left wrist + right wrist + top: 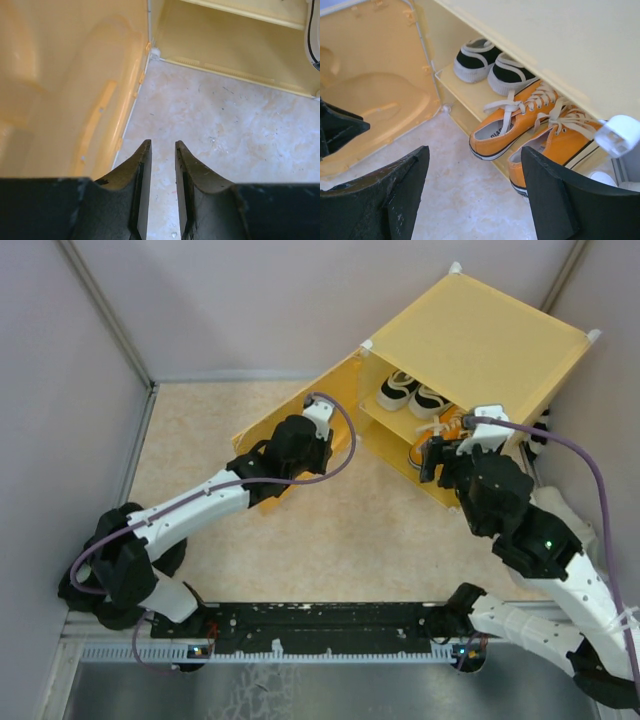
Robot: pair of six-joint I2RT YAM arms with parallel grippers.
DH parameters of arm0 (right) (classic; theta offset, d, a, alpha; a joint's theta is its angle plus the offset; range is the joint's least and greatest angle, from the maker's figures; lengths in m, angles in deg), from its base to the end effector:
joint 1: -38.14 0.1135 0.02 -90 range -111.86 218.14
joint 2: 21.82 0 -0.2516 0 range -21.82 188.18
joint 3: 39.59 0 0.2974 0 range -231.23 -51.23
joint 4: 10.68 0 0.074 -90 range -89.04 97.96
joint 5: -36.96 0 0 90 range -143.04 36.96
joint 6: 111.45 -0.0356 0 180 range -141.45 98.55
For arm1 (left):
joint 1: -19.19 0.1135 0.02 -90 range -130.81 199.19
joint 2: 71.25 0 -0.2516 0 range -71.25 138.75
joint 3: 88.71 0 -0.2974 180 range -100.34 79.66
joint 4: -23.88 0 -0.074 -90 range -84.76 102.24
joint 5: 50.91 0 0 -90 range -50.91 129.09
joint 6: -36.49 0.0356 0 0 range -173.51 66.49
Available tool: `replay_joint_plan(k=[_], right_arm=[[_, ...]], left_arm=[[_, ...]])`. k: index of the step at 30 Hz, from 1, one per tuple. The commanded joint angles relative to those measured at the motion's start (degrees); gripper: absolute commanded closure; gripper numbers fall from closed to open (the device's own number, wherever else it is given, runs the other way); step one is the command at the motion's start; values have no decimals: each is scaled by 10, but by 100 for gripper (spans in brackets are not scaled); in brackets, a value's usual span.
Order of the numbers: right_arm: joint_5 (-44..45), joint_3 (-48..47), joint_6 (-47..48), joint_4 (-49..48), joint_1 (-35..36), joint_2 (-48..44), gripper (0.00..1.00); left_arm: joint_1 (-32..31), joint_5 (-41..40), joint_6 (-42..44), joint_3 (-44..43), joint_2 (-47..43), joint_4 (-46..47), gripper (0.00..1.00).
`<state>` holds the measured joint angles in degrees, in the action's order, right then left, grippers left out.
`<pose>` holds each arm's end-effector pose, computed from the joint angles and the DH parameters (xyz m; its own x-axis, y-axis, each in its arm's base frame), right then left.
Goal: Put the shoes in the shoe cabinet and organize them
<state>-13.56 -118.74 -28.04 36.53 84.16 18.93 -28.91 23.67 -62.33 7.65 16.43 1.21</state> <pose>0.1293 0.1014 0.4469 -0.1193 0.0039 -0.9928 -0.1061 0.9942 0.0167 0.2763 -0.2938 0.2953 -0.3823 0.2048 -0.9011 0.5063 0.8622 -0.0189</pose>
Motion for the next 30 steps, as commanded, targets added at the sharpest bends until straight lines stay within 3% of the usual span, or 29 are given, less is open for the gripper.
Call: replay_joint_plan(k=[1, 9, 14, 26, 30], right_arm=[[-5, 7, -11, 6, 4, 60, 25], [2, -42, -50, 41, 4, 179, 27], [69, -37, -74, 58, 4, 262, 27], [109, 15, 49, -55, -43, 311, 32], [80, 17, 61, -64, -52, 324, 32]], left_arm=[[-7, -28, -22, 33, -35, 25, 69], [-8, -28, -30, 77, -58, 63, 69], [-8, -54, -27, 83, -68, 60, 68], [-7, -42, -25, 94, -70, 74, 68], [-8, -42, -24, 94, -65, 76, 68]])
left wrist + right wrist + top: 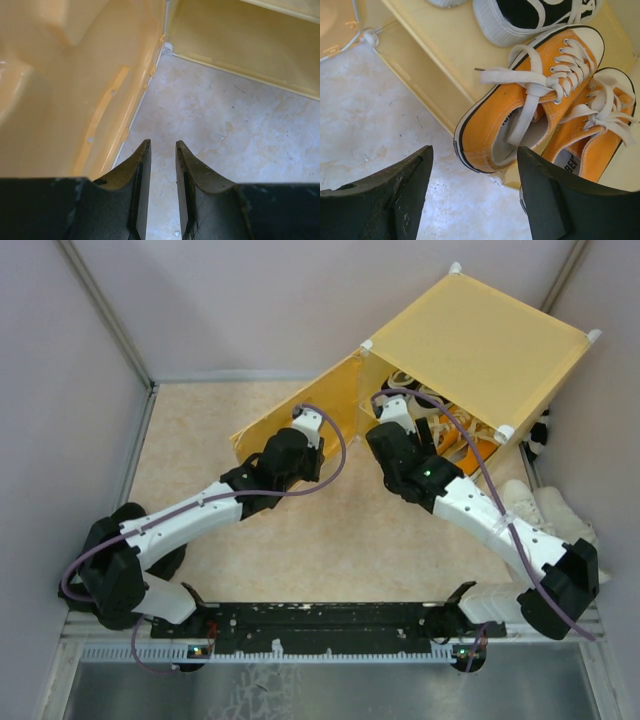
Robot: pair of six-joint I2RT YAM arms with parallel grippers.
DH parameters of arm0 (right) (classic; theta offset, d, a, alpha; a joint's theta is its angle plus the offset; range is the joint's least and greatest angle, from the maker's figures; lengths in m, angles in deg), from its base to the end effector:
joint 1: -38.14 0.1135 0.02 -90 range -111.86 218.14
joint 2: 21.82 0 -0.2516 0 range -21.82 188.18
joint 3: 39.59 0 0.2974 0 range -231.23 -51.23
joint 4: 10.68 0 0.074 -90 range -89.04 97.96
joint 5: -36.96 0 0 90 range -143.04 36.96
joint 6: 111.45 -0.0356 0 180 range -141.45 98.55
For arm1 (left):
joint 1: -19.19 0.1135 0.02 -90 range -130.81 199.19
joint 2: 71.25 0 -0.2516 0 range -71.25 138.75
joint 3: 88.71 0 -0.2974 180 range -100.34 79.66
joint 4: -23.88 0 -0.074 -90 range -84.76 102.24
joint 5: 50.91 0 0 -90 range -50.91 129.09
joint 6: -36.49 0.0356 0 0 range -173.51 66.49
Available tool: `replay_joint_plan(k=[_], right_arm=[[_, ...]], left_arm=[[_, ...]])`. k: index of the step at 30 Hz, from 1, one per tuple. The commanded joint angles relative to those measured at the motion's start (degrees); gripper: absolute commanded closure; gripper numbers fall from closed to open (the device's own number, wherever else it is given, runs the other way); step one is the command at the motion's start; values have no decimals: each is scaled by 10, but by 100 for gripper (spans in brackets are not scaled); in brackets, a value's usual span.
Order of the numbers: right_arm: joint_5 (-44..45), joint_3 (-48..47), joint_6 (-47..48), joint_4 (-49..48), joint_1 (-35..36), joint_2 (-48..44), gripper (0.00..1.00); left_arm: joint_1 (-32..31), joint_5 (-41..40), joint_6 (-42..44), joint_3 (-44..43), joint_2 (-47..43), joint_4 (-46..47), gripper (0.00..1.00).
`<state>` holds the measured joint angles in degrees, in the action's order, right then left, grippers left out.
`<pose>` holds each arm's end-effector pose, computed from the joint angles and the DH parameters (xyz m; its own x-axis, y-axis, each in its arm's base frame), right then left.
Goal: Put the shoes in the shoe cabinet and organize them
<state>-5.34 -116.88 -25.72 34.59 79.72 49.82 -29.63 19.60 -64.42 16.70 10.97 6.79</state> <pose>0.2510 0.1875 0.3191 -0.4772 -0.3564 -0.8033 0.0151 0.9106 -0.4130 0.2581 -0.2770 0.2783 -0.3669 0.1484 -0.9184 0.4486 0.8930 -0.0349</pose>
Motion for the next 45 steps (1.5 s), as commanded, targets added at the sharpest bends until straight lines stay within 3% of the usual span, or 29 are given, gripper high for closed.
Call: replay_joint_plan(k=[1, 5, 9, 12, 15, 24, 35, 45], right_arm=[[-8, -3, 40, -44, -11, 20, 32], [-7, -12, 44, -31, -22, 39, 33], [-5, -21, 45, -25, -29, 58, 42], [22, -35, 45, -21, -31, 71, 65], [50, -47, 49, -27, -33, 78, 100], [87, -91, 115, -71, -45, 92, 100], [58, -60, 201, -185, -121, 92, 100], [92, -43, 201, -184, -142, 130, 100]], left_arm=[[0, 0, -2, 2, -8, 21, 68], [0, 5, -2, 2, -5, 22, 68], [0, 6, -2, 4, -7, 22, 68], [0, 6, -1, 5, -10, 23, 68], [0, 5, -1, 5, -13, 25, 68], [0, 7, -2, 11, -18, 30, 68], [0, 9, -4, 19, -18, 37, 68], [0, 8, -3, 17, -13, 36, 68]])
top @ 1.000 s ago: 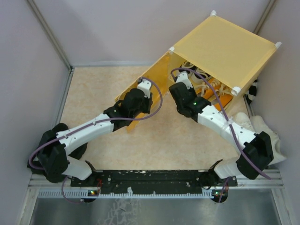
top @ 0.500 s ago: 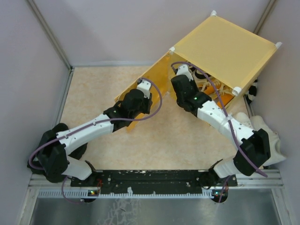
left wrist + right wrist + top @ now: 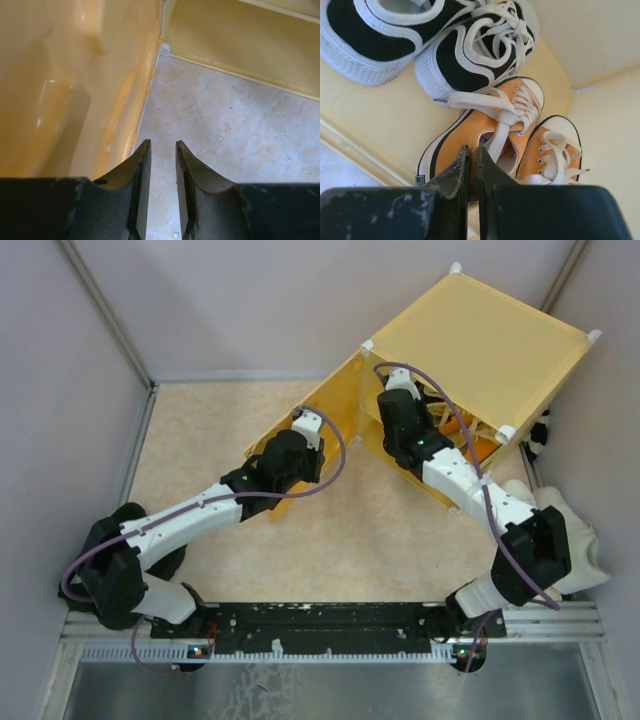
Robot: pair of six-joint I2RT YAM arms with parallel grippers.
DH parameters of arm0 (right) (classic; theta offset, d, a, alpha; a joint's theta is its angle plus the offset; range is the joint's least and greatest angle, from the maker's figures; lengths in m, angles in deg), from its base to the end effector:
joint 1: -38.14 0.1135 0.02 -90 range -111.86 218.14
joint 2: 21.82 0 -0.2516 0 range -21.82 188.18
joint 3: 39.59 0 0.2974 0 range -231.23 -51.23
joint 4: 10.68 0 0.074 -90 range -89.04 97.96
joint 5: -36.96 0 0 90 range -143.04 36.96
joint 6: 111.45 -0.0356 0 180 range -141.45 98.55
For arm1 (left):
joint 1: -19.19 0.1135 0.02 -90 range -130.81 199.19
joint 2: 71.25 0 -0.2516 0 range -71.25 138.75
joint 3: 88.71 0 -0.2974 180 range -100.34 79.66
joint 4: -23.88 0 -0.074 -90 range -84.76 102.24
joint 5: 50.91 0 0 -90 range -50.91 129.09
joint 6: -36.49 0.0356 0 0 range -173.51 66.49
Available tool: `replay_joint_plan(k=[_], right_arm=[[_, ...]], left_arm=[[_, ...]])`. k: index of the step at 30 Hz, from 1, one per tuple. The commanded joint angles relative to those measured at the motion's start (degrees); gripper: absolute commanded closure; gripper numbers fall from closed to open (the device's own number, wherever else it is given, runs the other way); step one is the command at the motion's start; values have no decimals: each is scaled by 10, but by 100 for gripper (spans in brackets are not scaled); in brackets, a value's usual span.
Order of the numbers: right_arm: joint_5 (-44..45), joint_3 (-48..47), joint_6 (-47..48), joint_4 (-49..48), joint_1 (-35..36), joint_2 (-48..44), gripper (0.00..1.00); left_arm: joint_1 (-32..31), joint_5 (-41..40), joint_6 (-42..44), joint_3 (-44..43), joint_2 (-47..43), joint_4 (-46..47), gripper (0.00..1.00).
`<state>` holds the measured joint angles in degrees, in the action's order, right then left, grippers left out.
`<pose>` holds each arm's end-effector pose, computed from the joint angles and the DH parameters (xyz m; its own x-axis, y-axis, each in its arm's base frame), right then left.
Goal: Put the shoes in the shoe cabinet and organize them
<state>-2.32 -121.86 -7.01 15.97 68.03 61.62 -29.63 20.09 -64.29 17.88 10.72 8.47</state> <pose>0.3380 0.1625 0.3123 -0.4612 -0.4472 -0.7664 0.1683 0.8039 -0.5704 0.2572 -0.2764 0.2746 -0.3592 0.1421 -0.9224 0.4566 0.8887 -0.0410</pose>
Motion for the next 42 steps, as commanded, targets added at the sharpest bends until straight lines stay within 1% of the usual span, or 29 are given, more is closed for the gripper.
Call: replay_joint_plan(k=[1, 6, 10, 15, 16, 17, 18, 19, 21, 22, 25, 28, 34, 38, 42], right_arm=[[59, 8, 1, 12, -25, 12, 100], [72, 12, -47, 61, -26, 9, 100], [96, 29, -60, 59, -29, 4, 100], [106, 35, -87, 76, -45, 24, 100], [106, 33, -94, 83, -45, 27, 96], [101, 30, -104, 94, -45, 27, 85], [91, 28, -113, 101, -44, 23, 70], [81, 28, -121, 106, -43, 17, 57], [64, 31, -129, 109, -37, -4, 45], [57, 33, -131, 110, -34, -15, 42], [42, 27, -143, 130, -23, -41, 40], [49, 5, -161, 178, 7, -56, 39], [85, -44, -248, 332, 83, -62, 38], [85, -33, -265, 342, 93, -83, 37], [78, -42, -316, 383, 96, -103, 37]], left_arm=[[0, 4, -5, 5, -9, 18, 68], [0, 4, -6, 5, -9, 17, 68], [-1, 7, -6, 6, -9, 17, 68], [-3, 5, -6, 7, -9, 16, 68], [-4, 4, -5, 7, -9, 16, 68], [-3, 4, -5, 7, -9, 15, 68], [-4, 2, -5, 7, -8, 15, 68], [-4, 2, -5, 6, -7, 15, 68], [-5, 2, -5, 5, -5, 13, 68], [-4, 2, -5, 4, -5, 12, 68], [-4, 2, -5, 5, -5, 13, 68], [-4, 1, -4, 4, -2, 13, 68], [-4, 2, -4, 4, 3, 15, 68], [-4, 13, -7, 4, 4, 18, 68], [-4, 15, -7, 5, 2, 19, 68]])
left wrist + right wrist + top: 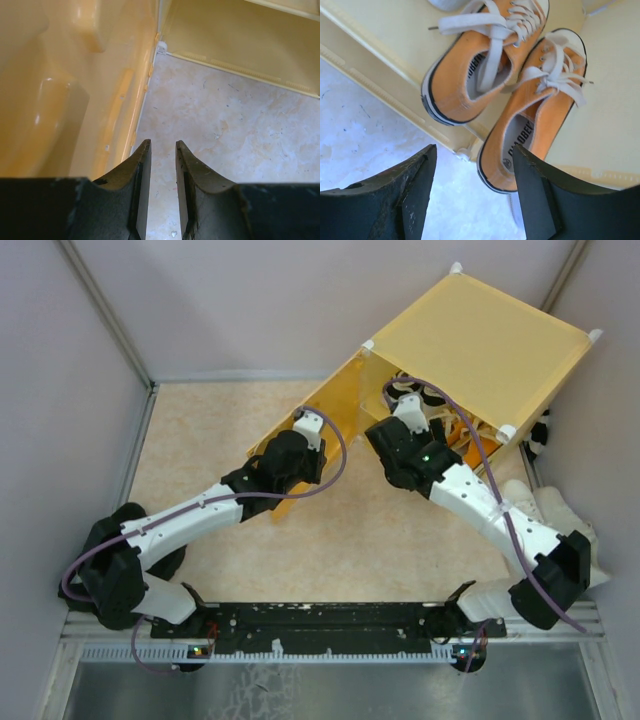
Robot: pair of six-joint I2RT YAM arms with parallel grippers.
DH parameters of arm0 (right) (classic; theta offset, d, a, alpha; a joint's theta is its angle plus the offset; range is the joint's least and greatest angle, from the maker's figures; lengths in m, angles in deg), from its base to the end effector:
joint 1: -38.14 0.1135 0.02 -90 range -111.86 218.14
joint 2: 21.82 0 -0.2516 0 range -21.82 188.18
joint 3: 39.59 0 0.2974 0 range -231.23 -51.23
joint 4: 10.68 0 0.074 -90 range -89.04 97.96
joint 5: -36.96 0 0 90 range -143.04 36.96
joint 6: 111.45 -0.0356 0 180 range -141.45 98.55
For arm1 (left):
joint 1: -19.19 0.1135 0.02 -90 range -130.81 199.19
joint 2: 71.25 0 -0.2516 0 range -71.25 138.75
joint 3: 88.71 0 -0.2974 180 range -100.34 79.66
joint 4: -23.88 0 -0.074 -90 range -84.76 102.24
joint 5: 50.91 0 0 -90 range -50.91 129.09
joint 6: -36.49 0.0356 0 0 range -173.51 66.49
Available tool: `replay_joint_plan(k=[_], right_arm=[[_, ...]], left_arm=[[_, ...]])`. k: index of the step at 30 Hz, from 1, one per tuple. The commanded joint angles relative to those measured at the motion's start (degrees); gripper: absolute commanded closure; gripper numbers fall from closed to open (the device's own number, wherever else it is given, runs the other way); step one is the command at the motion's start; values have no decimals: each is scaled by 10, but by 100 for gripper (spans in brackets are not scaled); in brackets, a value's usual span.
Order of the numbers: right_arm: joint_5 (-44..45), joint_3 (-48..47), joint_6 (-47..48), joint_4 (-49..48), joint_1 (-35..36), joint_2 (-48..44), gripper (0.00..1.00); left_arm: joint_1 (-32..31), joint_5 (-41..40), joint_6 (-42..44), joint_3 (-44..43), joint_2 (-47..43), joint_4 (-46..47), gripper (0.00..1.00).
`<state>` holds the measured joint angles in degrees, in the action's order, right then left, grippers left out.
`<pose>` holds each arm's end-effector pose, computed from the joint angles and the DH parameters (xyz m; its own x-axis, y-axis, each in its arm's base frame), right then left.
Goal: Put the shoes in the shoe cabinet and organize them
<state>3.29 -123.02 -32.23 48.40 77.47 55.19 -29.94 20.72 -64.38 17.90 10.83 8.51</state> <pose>0.2631 0.1773 0.3174 -0.5968 -0.3550 -0.7196 0.1534 0.8298 -0.5366 0.2557 -0.2783 0.2738 -0.3618 0.1446 -0.9210 0.4696 0.8817 -0.0460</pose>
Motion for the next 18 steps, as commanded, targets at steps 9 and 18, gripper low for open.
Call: replay_joint_plan(k=[9, 18], right_arm=[[62, -48, -162, 186, -3, -28, 37], [57, 17, -106, 85, -45, -43, 45]], left_arm=[[-1, 22, -11, 8, -3, 23, 68], [-5, 12, -8, 12, -8, 25, 68]])
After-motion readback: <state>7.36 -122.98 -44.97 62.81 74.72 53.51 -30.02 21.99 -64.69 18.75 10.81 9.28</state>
